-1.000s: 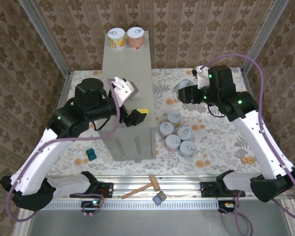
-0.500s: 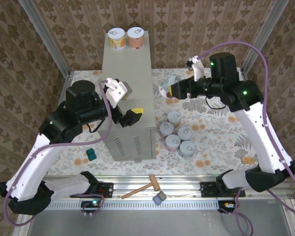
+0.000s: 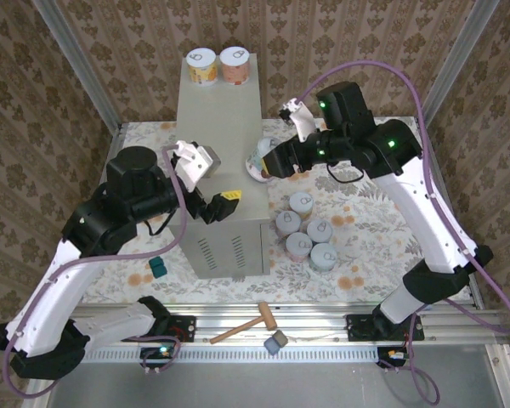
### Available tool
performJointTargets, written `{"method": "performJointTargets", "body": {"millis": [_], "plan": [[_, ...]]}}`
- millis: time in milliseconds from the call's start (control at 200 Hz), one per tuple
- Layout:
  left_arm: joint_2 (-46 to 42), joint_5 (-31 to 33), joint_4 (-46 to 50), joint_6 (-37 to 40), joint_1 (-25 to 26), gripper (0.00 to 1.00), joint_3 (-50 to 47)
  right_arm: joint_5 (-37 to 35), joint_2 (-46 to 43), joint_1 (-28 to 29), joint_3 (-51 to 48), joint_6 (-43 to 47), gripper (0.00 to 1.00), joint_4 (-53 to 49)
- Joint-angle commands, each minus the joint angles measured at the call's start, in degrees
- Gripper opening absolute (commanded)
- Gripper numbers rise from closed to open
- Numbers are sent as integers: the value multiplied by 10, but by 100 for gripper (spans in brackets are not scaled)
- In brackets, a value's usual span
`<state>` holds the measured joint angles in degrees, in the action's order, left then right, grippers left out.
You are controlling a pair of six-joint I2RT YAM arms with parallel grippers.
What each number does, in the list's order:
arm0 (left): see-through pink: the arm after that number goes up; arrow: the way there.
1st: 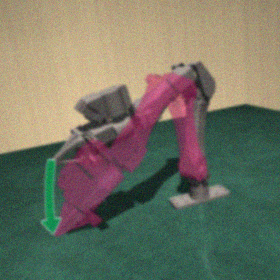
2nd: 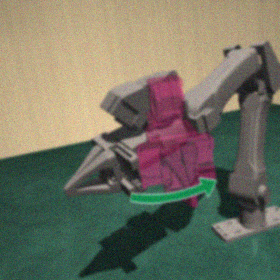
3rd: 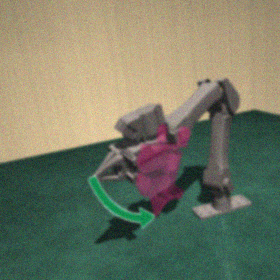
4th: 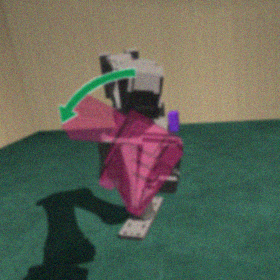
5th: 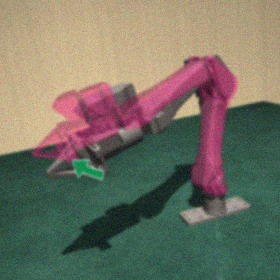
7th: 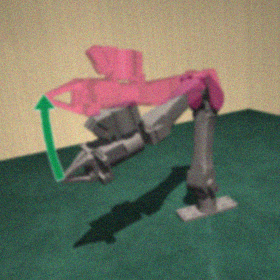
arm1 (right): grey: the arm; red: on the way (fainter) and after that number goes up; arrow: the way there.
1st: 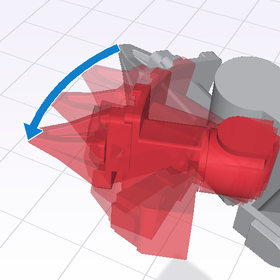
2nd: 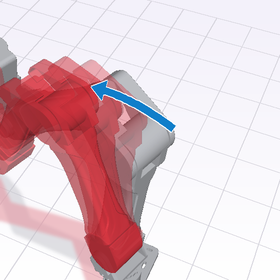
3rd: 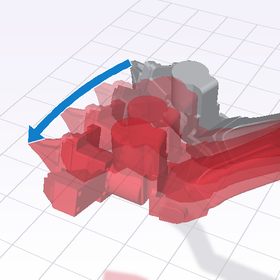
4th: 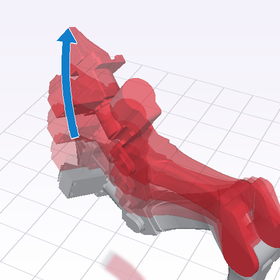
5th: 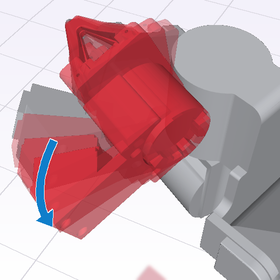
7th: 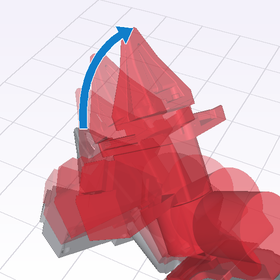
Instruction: Place and organize the canned foods onto the counter
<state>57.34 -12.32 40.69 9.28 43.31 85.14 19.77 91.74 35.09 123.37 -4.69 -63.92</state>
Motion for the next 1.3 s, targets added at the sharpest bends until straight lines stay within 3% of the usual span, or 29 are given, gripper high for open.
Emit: {"method": "performJointTargets", "body": {"millis": [0,705,1010,1200,1295], "plan": [[-21,9,-1,6,-8,100,-10,-55,21,24,57,28,69,-31],[-54,5,-11,-1,-41,100,-43,-176,190,121,290,71,78,-126],[-57,-5,-23,-9,-51,100,-55,-175,181,127,292,65,89,-88],[-46,-10,-39,-16,-55,100,-60,-182,140,120,286,57,100,-60],[-39,-9,-48,-22,-55,100,-60,-193,102,114,246,52,100,-38]]}}
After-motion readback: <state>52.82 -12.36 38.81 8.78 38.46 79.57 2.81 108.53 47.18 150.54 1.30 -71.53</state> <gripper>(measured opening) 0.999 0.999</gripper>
